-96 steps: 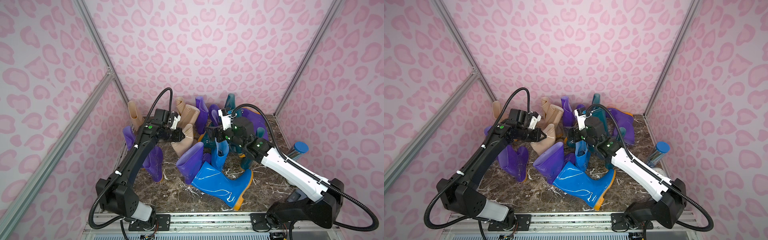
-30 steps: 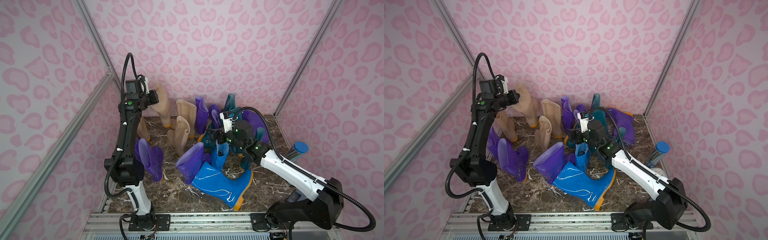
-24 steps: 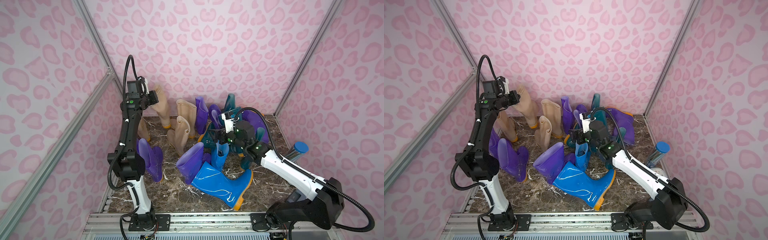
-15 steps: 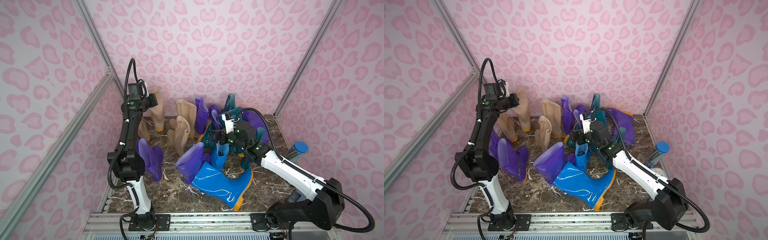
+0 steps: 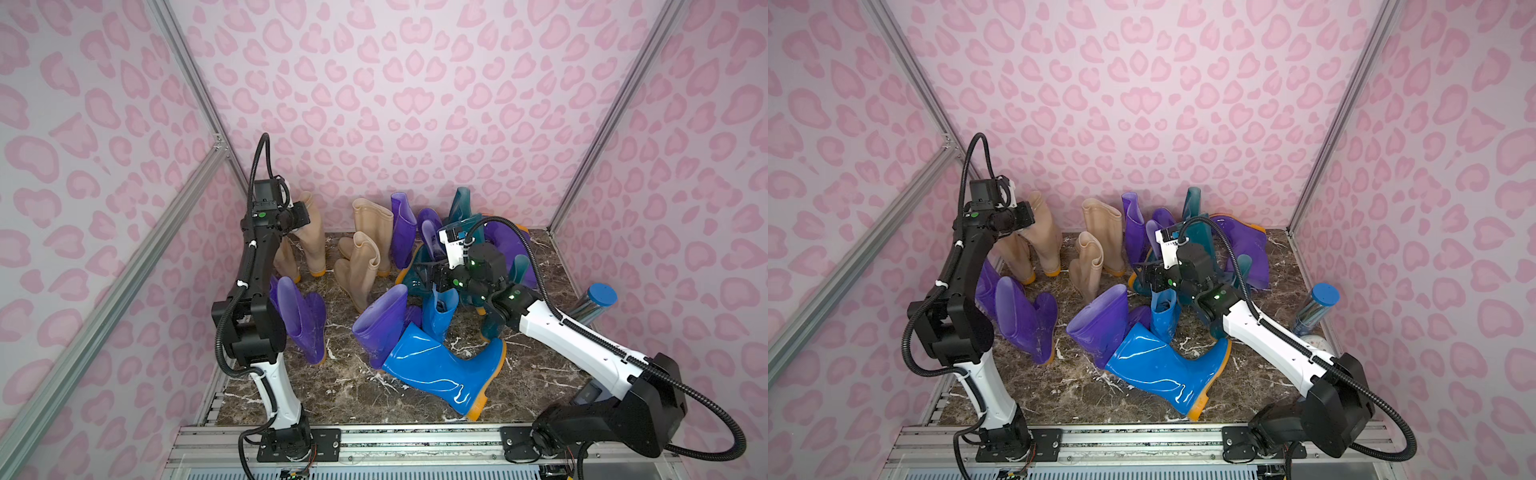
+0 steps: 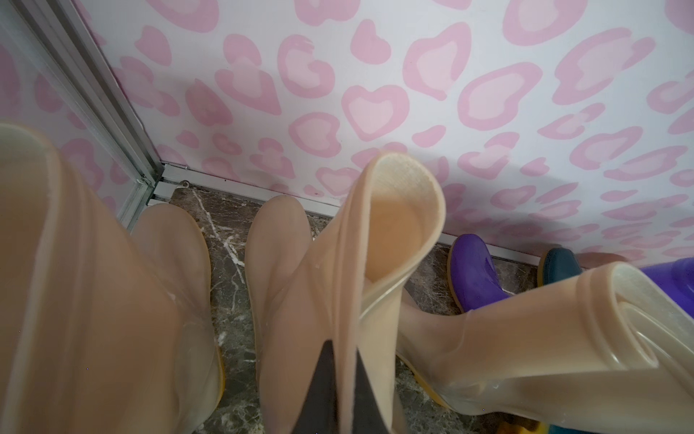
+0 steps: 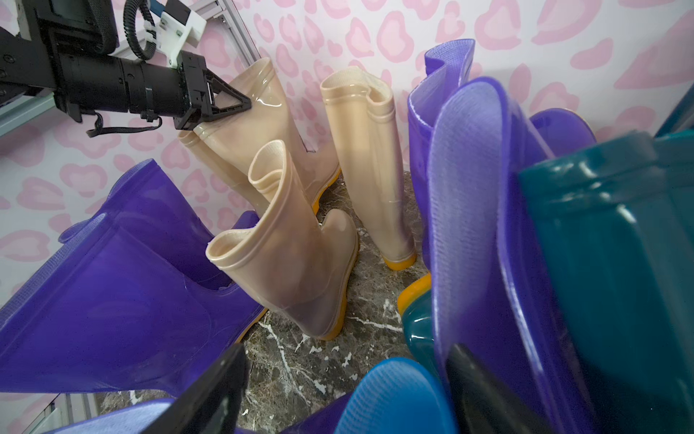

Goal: Match and arrange rain boots in pairs
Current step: Pair a pair of rain boots at the corner of the board.

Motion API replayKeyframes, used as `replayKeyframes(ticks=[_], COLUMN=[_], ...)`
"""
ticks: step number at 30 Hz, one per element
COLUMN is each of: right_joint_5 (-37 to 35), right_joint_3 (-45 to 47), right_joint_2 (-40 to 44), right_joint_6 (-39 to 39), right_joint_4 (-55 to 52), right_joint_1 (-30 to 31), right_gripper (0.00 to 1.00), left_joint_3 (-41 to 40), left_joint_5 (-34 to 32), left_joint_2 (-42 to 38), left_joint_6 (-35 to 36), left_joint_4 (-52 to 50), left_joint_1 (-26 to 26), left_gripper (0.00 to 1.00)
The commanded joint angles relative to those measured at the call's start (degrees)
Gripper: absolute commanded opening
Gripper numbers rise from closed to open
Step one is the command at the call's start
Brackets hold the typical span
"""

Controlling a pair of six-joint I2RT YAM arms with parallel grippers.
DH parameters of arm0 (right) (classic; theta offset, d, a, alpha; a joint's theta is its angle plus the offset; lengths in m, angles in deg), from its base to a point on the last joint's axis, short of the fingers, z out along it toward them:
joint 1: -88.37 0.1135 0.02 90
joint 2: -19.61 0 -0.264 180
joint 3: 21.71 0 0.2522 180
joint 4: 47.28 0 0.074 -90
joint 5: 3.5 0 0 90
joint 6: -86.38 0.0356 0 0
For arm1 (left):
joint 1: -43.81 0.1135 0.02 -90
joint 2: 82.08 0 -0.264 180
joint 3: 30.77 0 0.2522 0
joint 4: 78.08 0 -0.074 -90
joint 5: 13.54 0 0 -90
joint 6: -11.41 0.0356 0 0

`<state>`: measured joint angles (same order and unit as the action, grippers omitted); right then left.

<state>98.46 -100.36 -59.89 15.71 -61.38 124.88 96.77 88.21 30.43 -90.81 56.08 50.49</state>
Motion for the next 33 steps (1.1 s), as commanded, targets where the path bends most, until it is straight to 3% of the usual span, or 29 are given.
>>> replayKeyframes(ticks=[1,9,12,14,17,18,20,25,30,33], right_joint_5=[0.16,0.07,-0.24,-0.19,-0.44,-0.48,-0.54,-1.15,-1.92,-2.23], right_joint_3=[-0.2,-2.22,-2.44,-2.6,-2.72,-2.73,-2.84,-3.34,-3.96,-4.87], right_joint_2=[-0.18,-1.44,-1.52,-1.48,-1.36,-1.27,-1.05,-0.56,-0.56,-1.02], right_joint_6=[0.11,-0.18,-0.3,-0.44,-0.53,-0.55,-0.61,-0.79,-1.05,-1.28], right_joint_4=[0.35,-0.08,-0.16,-0.18,-0.25,-0.25,-0.44,-1.14,-1.57,-2.14], right_joint_1=[0.14,0.62,0.87,0.93,1.17,1.14,1.26,1.86,2.67,3.46], right_gripper=[0.85,0.85,0.85,0.85,0.85,0.85,0.85,0.85,0.85,0.85], left_joint_3=[-0.31,-0.36,-0.5,-0.75,-0.64,-0.74,-0.74,0.09,3.35,6.72], left_joint_5=[2.7,6.29,7.05,7.54,8.74,9.01,7.65,10.55,14.29,7.4], left_joint_2=[-0.42,1.09,0.72,0.22,-0.42,-0.63,-1.07,-3.88,-6.17,-7.63], left_joint_6=[1.62,1.78,2.2,1.4,1.59,2.12,1.96,0.03,-1.57,-0.37], left_joint_4=[7.27,4.83,4.2,3.86,2.85,2.65,1.77,1.15,-1.38,-5.73], left_joint_1=[0.22,1.03,1.53,2.08,2.64,2.64,2.71,2.66,2.73,2.73], left_gripper=[0.02,0.02,0.1,0.21,0.26,0.32,0.51,0.71,0.74,0.76])
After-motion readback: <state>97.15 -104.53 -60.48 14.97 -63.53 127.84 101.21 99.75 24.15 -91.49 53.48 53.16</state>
